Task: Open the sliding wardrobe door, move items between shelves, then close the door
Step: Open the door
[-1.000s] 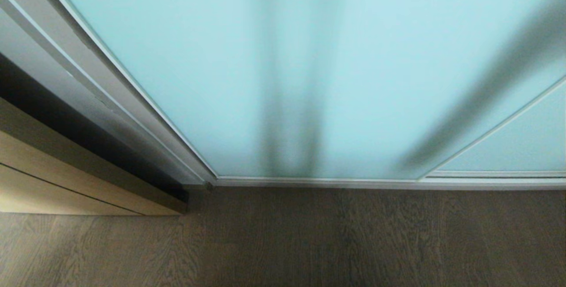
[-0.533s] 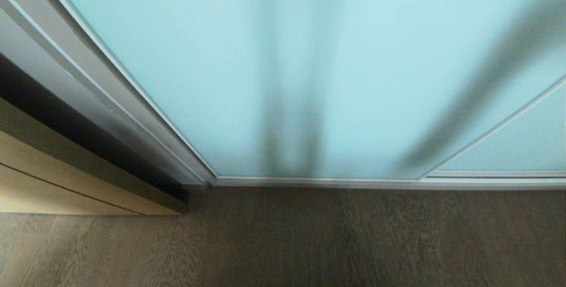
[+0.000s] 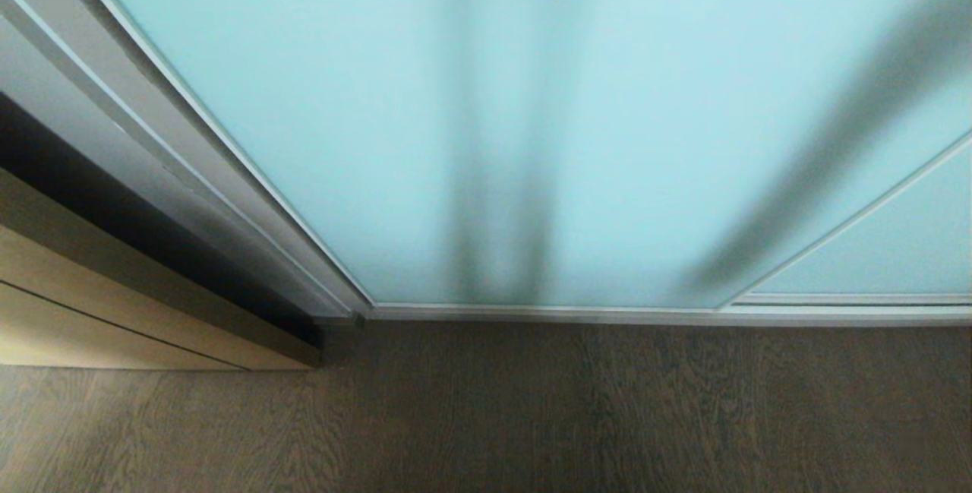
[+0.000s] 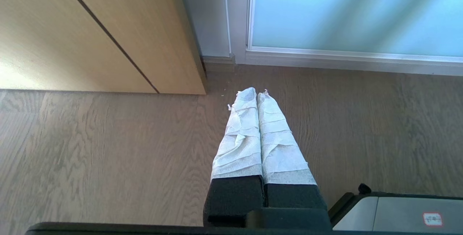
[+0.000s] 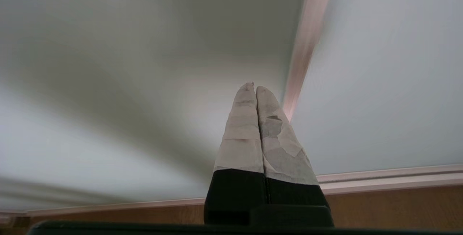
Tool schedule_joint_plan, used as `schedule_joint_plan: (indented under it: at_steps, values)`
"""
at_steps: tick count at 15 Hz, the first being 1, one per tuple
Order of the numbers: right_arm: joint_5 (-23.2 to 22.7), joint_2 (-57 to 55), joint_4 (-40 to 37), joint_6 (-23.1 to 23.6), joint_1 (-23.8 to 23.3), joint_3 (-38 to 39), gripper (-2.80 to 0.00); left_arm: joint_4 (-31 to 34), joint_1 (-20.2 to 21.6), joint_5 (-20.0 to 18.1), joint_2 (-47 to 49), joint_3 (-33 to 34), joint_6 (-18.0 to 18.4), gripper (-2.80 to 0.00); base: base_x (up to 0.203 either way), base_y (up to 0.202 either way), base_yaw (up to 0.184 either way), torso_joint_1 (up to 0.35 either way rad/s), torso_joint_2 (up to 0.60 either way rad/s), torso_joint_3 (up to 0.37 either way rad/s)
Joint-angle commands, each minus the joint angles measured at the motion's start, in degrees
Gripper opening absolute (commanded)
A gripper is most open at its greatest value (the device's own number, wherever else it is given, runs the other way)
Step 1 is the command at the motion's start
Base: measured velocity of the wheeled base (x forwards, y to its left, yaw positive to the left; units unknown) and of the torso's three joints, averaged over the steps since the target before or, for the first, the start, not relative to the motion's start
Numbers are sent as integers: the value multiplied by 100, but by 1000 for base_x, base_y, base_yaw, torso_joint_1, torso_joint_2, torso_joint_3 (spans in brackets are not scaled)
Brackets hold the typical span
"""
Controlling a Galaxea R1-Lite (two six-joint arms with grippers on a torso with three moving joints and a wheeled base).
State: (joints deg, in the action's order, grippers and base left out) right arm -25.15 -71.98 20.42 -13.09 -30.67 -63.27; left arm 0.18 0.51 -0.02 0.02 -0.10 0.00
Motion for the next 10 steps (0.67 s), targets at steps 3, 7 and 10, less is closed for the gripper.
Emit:
schedule_joint_plan:
  at_steps: [3,7,10]
  values:
    - [-5,-410,85,-26,0,-139,-280,-1,2,2,-11,1,0,-280,0,0,0,0,0,0]
    - [1,-649,87,-37,0,-281,-280,-1,2,2,-11,1,0,-280,0,0,0,0,0,0]
    - [2,-832,100,-264,-9,-455,-280,-1,2,2,-11,1,0,-280,0,0,0,0,0,0]
